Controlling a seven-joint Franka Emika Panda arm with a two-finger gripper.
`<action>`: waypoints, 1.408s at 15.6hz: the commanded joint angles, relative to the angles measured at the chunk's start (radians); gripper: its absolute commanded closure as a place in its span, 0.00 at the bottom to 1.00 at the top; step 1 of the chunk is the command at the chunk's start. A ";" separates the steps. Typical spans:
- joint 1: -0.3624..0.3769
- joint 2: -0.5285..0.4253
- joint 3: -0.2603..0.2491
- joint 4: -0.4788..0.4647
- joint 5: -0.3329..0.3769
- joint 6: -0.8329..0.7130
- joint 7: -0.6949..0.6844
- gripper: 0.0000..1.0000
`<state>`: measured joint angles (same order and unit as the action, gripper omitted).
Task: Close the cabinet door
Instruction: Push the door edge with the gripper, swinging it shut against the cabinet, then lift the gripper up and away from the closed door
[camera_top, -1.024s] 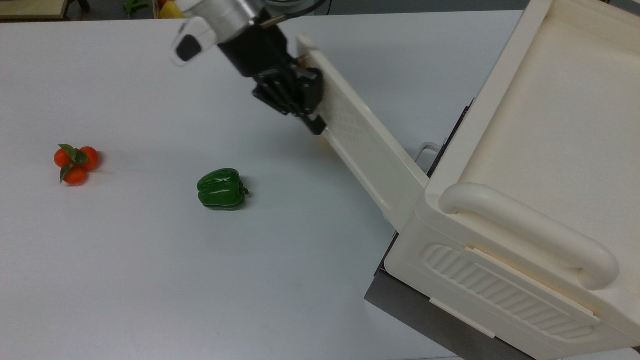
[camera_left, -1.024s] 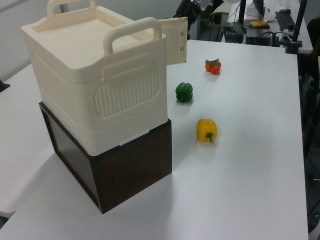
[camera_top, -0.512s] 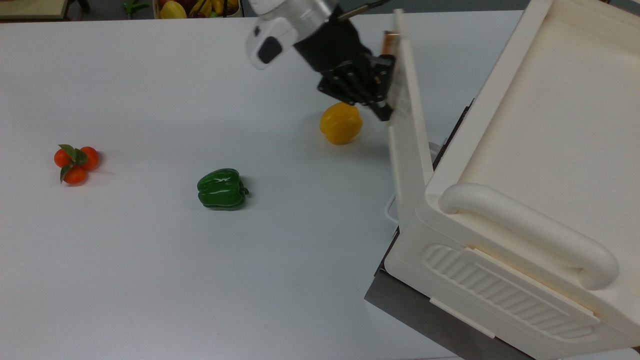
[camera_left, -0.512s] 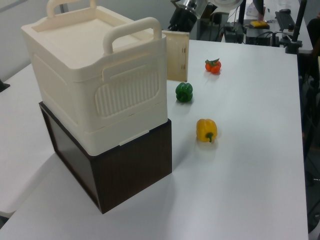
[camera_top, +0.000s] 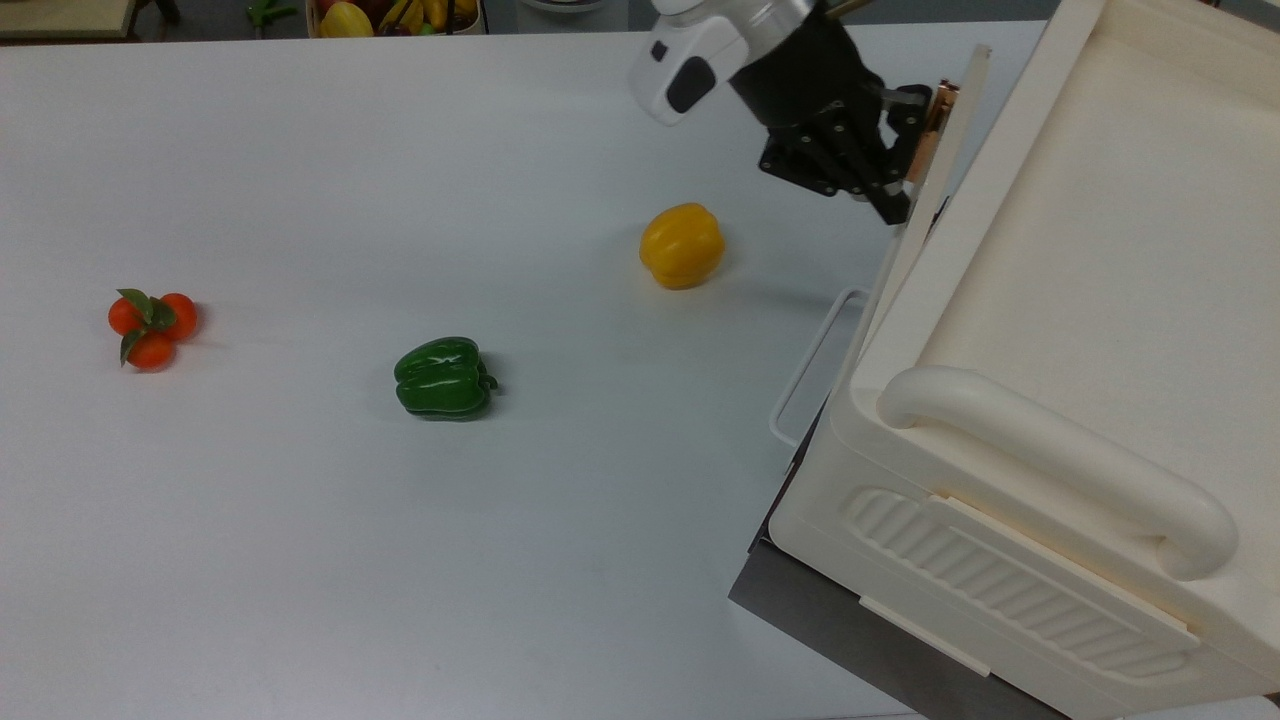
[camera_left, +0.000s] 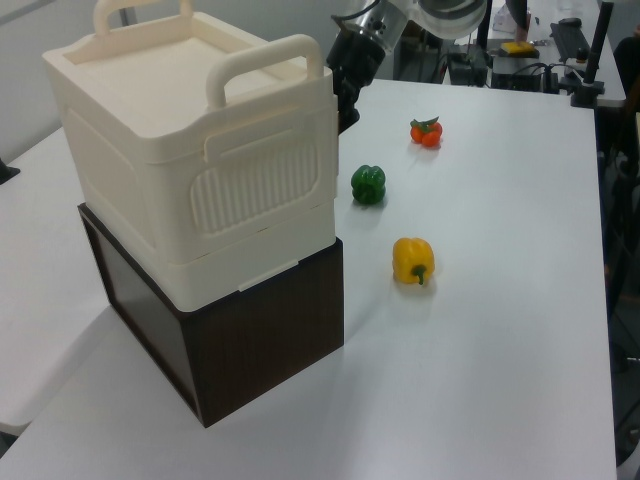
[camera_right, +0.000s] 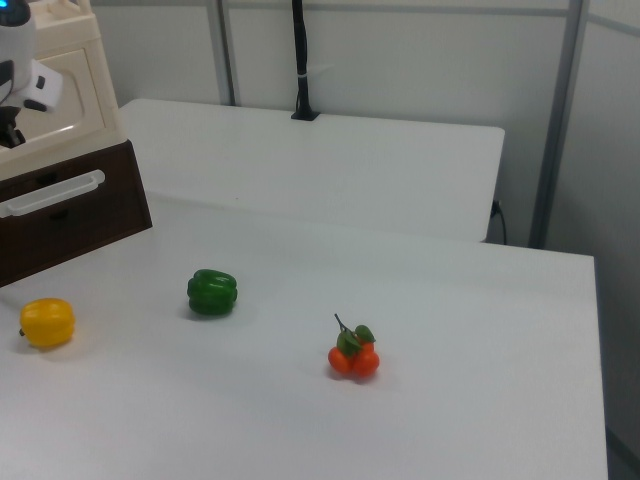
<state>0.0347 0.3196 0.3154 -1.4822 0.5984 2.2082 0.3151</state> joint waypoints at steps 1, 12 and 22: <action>0.030 -0.002 0.008 -0.016 -0.017 0.068 0.047 1.00; -0.041 -0.033 0.021 -0.033 -0.095 -0.103 0.041 1.00; -0.072 -0.223 -0.087 -0.030 -0.463 -0.611 0.052 0.00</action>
<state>-0.0574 0.1792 0.2930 -1.4804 0.1800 1.6921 0.3569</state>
